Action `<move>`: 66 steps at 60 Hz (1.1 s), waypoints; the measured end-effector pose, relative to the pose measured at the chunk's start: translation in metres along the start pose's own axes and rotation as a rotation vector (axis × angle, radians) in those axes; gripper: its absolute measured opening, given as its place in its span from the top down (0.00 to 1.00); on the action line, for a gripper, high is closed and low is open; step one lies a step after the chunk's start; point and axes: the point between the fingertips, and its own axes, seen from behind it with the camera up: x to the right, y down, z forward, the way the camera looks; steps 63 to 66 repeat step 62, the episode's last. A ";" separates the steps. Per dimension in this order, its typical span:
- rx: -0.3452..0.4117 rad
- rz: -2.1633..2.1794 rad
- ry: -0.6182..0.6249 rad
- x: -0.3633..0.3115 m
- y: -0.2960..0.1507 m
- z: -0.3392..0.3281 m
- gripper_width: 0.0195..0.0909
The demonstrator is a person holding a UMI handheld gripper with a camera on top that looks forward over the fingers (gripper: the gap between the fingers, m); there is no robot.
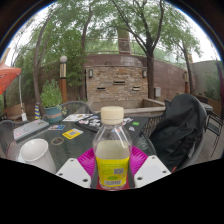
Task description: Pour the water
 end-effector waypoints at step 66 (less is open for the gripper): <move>-0.241 0.056 0.280 -0.153 -0.077 -0.421 0.09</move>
